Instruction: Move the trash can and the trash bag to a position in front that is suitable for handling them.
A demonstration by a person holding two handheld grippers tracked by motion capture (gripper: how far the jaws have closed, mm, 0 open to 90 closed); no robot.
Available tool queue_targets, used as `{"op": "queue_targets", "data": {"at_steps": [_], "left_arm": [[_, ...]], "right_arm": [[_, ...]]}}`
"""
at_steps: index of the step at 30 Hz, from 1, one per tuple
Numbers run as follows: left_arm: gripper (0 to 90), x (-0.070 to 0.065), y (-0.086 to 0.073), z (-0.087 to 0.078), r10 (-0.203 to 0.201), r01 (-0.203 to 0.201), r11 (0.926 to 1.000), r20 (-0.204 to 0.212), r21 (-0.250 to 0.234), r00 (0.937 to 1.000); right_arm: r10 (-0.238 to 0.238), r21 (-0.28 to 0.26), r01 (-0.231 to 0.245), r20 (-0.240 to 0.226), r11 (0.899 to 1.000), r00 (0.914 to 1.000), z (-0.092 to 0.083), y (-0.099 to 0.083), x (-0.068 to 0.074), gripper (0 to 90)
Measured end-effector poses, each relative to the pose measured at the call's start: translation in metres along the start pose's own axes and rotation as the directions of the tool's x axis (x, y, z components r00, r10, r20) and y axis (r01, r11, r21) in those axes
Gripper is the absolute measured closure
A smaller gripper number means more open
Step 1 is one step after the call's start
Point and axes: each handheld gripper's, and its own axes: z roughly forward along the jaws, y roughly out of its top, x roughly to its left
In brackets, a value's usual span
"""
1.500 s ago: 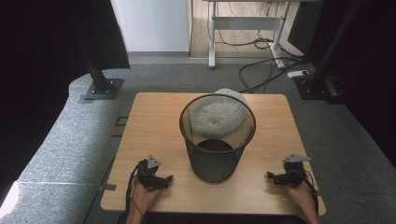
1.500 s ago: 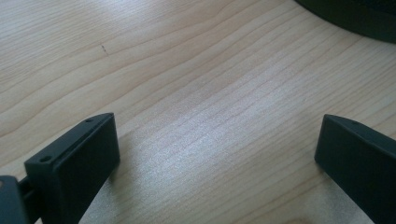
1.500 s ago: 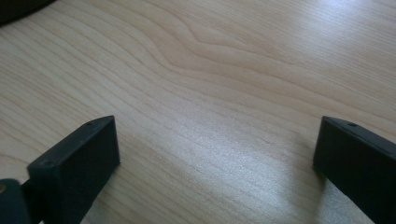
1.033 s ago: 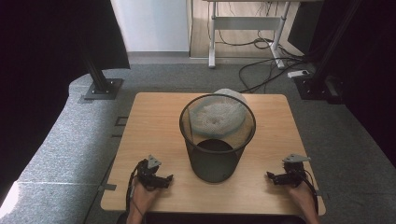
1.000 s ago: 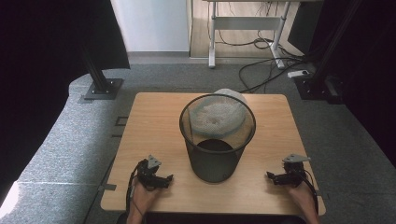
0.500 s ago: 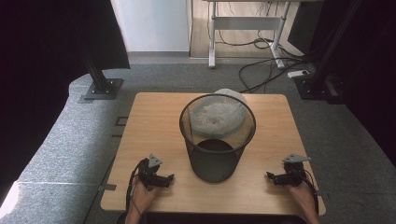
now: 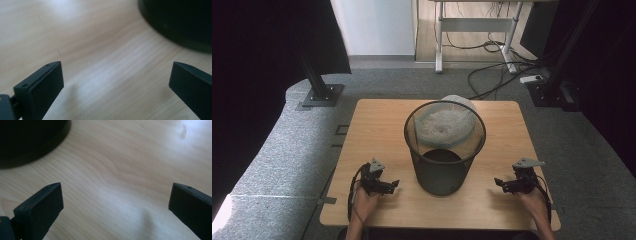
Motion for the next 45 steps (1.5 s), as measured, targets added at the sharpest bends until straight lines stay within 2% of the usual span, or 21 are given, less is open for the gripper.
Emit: {"op": "queue_targets", "data": {"at_steps": [7,13,16,17,18,19,21,22,25,27,30,33,36,38,41,45], "left_arm": [[0.0,0.002,0.028,-0.004,0.011,-0.010,0.9992,0.016,-0.039,0.9998],[0.0,0.011,0.042,-0.002,-0.006,0.009,0.9975,0.037,-0.070,0.9993],[0.0,0.012,0.057,-0.001,-0.015,0.021,0.9946,0.056,-0.102,0.9983],[0.0,0.012,0.057,-0.001,-0.015,0.021,0.9946,0.056,-0.102,0.9983],[0.0,0.011,0.066,-0.001,-0.010,0.016,0.9942,0.052,-0.107,0.9986],[0.0,0.011,0.066,-0.001,-0.010,0.016,0.9942,0.052,-0.107,0.9986],[0.0,0.012,0.078,0.001,-0.018,0.022,0.9934,0.040,-0.112,0.9991],[0.0,0.012,0.078,0.001,-0.018,0.022,0.9934,0.040,-0.112,0.9991],[0.0,0.015,0.089,0.006,-0.040,0.043,0.9913,0.024,-0.124,0.9989],[0.0,0.015,0.093,0.008,-0.044,0.046,0.9900,0.018,-0.133,0.9989],[0.0,0.013,0.097,0.011,-0.039,0.041,0.9895,0.013,-0.139,0.9991],[0.0,0.007,0.102,0.014,-0.023,0.026,0.9895,0.021,-0.142,0.9995],[0.0,0.005,0.103,0.015,-0.017,0.017,0.9896,0.006,-0.143,0.9998],[0.0,0.006,0.102,0.015,-0.020,0.022,0.9892,0.017,-0.145,0.9997],[0.0,0.005,0.101,0.014,-0.017,0.019,0.9888,0.018,-0.148,0.9997],[0.8,0.001,0.097,0.010,-0.005,0.007,0.9880,0.017,-0.154,0.9998]], "right_arm": [[-0.063,-0.017,0.063,-0.009,0.998,0.9980,0.003,0.036,0.012,0.0],[-0.067,-0.043,0.065,-0.039,0.997,0.9970,0.008,0.056,0.015,0.0],[-0.075,-0.051,0.072,-0.048,0.996,0.9961,0.013,0.071,0.017,0.0],[-0.075,-0.052,0.072,-0.049,0.996,0.9960,0.015,0.075,0.017,0.0],[-0.076,-0.050,0.074,-0.049,0.996,0.9959,0.016,0.078,0.018,0.0],[-0.080,-0.057,0.077,-0.050,0.995,0.9955,0.017,0.081,0.018,0.0],[-0.075,-0.059,0.072,-0.047,0.996,0.9961,0.019,0.087,0.018,0.0],[-0.078,-0.058,0.075,-0.043,0.996,0.9960,0.020,0.090,0.018,0.0],[-0.070,-0.069,0.067,-0.037,0.995,0.9969,0.024,0.097,0.016,0.0],[-0.066,-0.058,0.065,-0.029,0.996,0.9974,0.027,0.101,0.016,0.0],[-0.063,-0.059,0.061,-0.030,0.996,0.9975,0.031,0.105,0.017,0.0],[-0.046,-0.091,0.041,-0.052,0.995,0.9976,0.037,0.110,0.021,0.0],[-0.053,-0.073,0.048,-0.058,0.996,0.9969,0.041,0.109,0.022,0.8],[-0.051,-0.077,0.045,-0.069,0.996,0.9963,0.040,0.108,0.022,1.8],[-0.077,-0.080,0.073,-0.058,0.994,0.9953,0.037,0.109,0.025,4.2],[-0.090,-0.078,0.086,-0.049,0.993,0.9947,0.033,0.108,0.029,6.1]]}}
